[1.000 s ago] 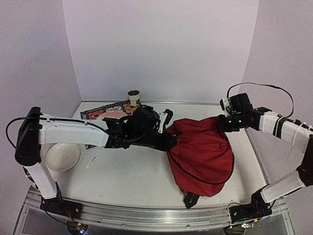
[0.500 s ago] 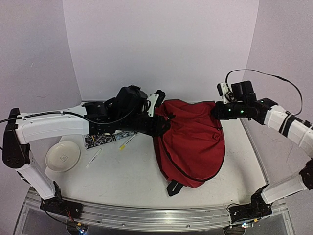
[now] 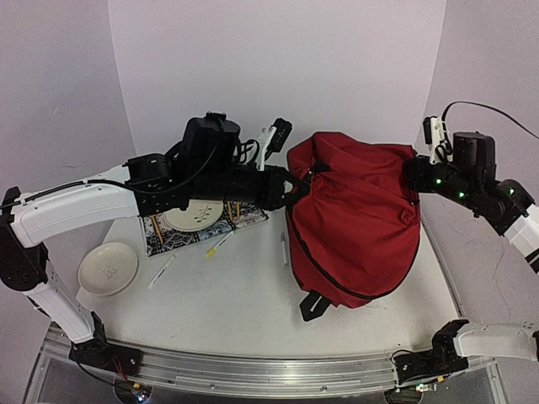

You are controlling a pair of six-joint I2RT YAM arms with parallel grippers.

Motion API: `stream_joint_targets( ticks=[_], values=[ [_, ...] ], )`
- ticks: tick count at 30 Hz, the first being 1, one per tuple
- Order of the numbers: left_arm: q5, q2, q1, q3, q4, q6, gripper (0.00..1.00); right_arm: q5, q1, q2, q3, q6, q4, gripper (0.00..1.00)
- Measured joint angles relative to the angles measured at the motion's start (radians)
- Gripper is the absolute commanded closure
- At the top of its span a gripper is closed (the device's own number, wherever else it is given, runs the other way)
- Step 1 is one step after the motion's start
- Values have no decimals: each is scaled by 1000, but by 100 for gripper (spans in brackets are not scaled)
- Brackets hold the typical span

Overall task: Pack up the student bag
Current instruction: Put down the student bag at the center of the board.

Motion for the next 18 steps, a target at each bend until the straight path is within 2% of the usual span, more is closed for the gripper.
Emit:
stream_joint_targets(
  ticks=[5, 11, 18],
  values=[
    [58, 17, -4, 6, 35, 11, 100, 135, 7, -19, -13, -24, -66, 100],
    [101, 133, -4, 16, 99, 10, 100, 260, -8, -34, -61, -61, -108, 100],
    [95, 297, 0, 8, 140, 1, 100, 284, -97, -1, -196, -56, -119, 100]
  ],
)
